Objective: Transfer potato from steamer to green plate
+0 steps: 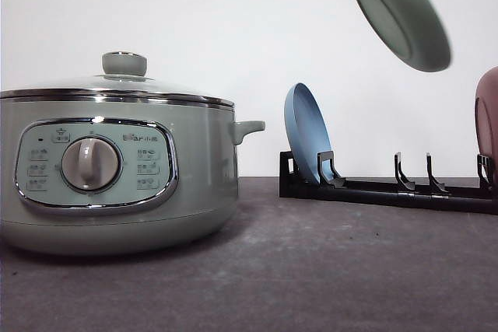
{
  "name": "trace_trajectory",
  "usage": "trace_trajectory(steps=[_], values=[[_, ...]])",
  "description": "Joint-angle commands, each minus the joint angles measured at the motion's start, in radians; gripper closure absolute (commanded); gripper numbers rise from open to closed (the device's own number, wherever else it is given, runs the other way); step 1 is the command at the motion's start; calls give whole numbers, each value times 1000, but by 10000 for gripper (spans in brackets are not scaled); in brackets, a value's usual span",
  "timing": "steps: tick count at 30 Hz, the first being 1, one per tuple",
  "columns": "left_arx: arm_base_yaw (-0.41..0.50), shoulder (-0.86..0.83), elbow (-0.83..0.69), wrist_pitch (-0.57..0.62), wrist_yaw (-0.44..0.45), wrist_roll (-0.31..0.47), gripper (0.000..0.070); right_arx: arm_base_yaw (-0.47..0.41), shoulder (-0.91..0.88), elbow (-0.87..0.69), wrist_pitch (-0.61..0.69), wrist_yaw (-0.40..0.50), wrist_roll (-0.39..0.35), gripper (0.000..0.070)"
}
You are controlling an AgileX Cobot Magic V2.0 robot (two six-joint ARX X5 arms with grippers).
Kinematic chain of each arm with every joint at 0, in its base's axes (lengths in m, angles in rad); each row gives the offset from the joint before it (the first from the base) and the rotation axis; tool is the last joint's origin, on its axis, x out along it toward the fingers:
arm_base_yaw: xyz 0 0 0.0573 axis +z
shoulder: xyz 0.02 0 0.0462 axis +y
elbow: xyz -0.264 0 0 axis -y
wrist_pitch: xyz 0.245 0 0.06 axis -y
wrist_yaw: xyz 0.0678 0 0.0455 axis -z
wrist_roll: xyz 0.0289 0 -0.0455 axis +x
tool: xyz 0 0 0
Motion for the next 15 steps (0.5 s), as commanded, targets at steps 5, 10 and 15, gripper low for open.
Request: trace_trajectory(steps=[5, 10, 15], values=[[-2, 5, 25, 13, 4, 6, 144, 139, 5, 7, -236, 111, -113, 693], [-2, 5, 25, 13, 4, 6, 144, 280, 5, -79, -303, 243, -112, 693], [-2, 5, 25, 13, 4, 6, 144, 411, 5, -207, -267, 318, -86, 693]])
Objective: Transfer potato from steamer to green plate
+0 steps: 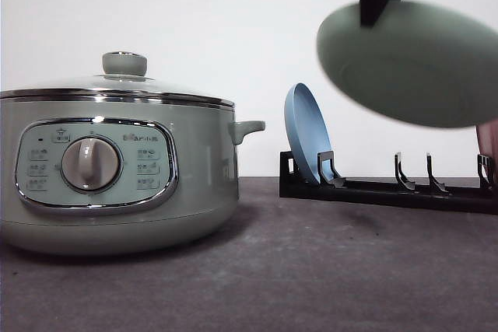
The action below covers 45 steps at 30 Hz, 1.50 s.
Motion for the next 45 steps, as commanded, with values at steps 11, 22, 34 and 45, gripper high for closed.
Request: trace_trajectory(steps=[11, 22, 34, 45], values=[[-2, 5, 25, 13, 4, 6, 144, 205, 11, -264, 163, 194, 52, 693], [-2, 5, 25, 13, 4, 5, 144, 284, 52, -377, 265, 208, 77, 693], [-2, 5, 25, 12, 5, 5, 144, 363, 199, -381, 276, 202, 105, 693], [-2, 5, 25, 11, 4, 5, 144, 365, 259, -381, 283, 200, 145, 273]])
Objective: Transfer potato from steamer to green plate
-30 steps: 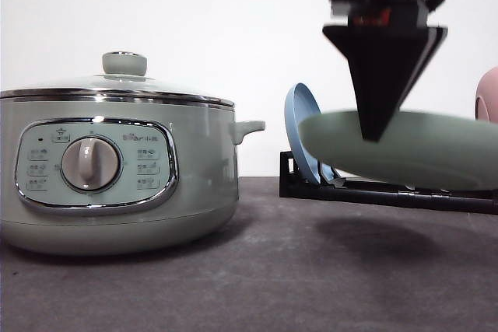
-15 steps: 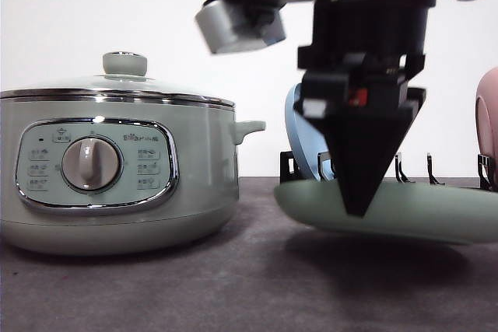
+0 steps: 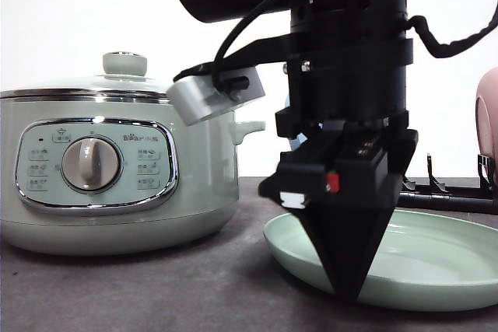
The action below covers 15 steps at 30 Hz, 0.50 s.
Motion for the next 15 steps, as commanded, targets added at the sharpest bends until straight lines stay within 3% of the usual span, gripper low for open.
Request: trace_trajectory(steps=[1, 15], values=[[-2, 5, 25, 11, 5, 5, 144, 10, 15, 7, 5, 1, 18, 273], [-2, 5, 25, 12, 4, 5, 144, 7, -149, 73, -2, -9, 1, 274]])
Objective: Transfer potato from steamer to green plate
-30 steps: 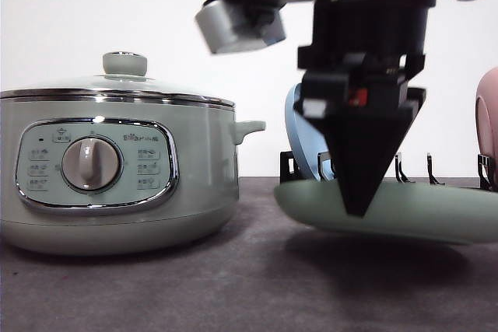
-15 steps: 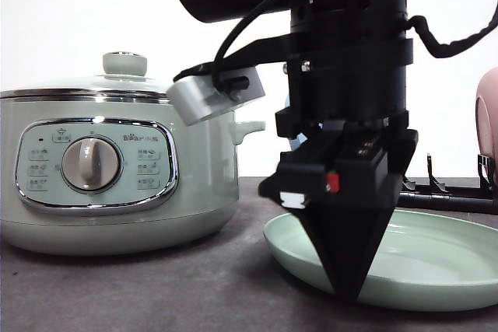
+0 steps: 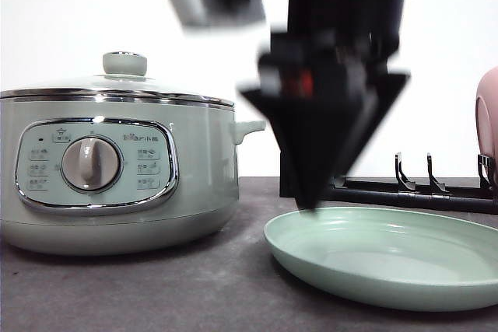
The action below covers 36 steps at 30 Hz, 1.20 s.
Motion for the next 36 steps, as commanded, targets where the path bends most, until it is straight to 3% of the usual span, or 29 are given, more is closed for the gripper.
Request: trace_trajectory(steps=[1, 10, 16, 21, 24, 36], values=[[-2, 5, 25, 12, 5, 5, 144, 6, -23, 33, 3, -11, 0, 274], [-2, 5, 25, 11, 4, 5, 144, -91, -201, 129, 58, -143, -22, 274], [-2, 5, 25, 11, 4, 2, 144, -212, -263, 187, 113, -352, -17, 274], [-2, 5, 25, 11, 4, 1, 144, -305, -271, 211, 135, -606, -10, 274], [-2, 5, 25, 11, 4, 1, 144, -339, -271, 211, 137, -701, -11, 274], [-2, 5, 25, 11, 4, 1, 144, -347, -271, 211, 137, -711, -15, 274]])
